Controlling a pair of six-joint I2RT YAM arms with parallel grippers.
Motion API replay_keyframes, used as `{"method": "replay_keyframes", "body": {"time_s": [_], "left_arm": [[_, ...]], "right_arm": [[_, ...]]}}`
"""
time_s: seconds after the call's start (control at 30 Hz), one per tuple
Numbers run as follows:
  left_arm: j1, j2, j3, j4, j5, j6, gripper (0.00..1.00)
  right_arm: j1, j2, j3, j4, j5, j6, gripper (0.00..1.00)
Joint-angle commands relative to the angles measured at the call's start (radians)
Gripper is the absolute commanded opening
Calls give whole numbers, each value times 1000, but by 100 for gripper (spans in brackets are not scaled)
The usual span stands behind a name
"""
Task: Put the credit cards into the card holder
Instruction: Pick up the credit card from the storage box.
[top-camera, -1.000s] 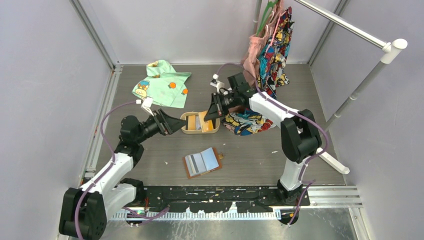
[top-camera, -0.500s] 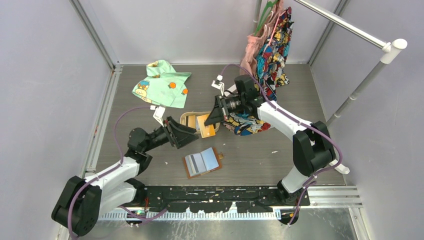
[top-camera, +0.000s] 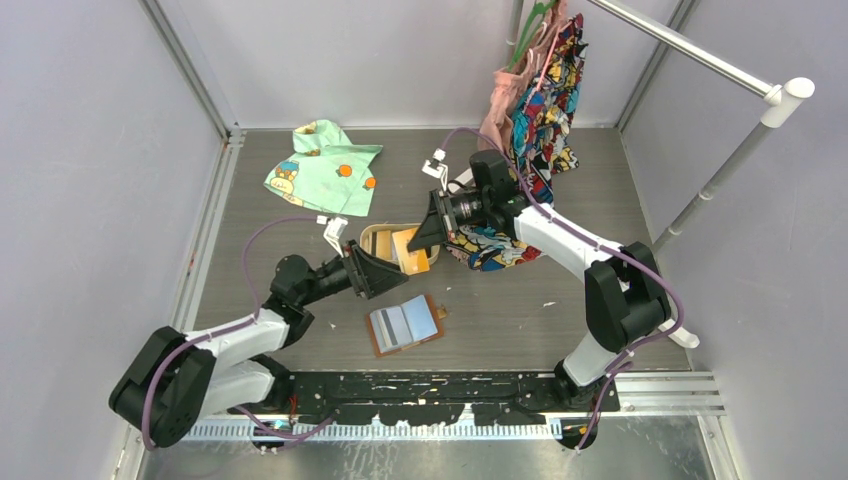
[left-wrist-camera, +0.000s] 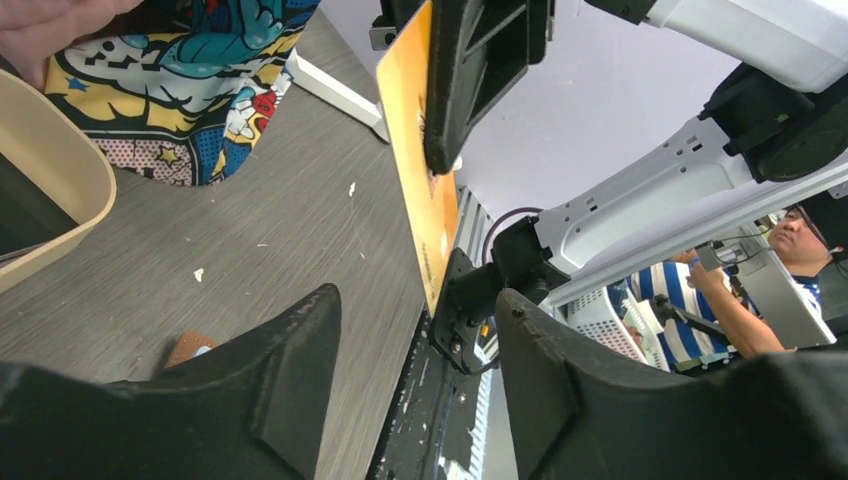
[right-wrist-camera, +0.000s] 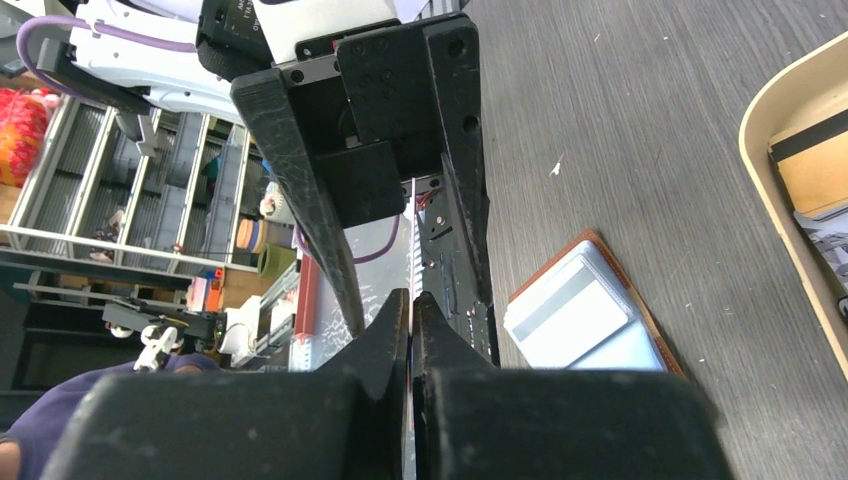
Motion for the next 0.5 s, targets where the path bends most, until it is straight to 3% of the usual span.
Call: {"method": "replay_keyframes", "body": {"time_s": [0.0, 0.13, 0.27, 0.3, 0.33, 0.4, 0.47], "left_arm": [[-17, 35, 64, 69, -21, 28, 57], [-24, 77, 103, 100, 4, 10, 38], [-25, 128, 121, 149, 52, -15, 2], [-24, 136, 119, 158, 61, -22, 0], [-23, 140, 117, 159, 71, -26, 0], [-23, 135, 114, 128, 102, -23, 0], [-22, 114, 114, 64, 128, -5, 0]], "right_arm": [[15, -63, 3, 63, -34, 11, 1], [19, -64, 0, 63, -35, 10, 1], [18, -70, -1, 62, -34, 3, 1], [19, -71, 1, 57, -33, -5, 3], [17, -72, 12, 26, -32, -31, 12], [2, -79, 69, -171, -14, -195, 29], [-16, -83, 130, -366, 17, -368, 35]]}}
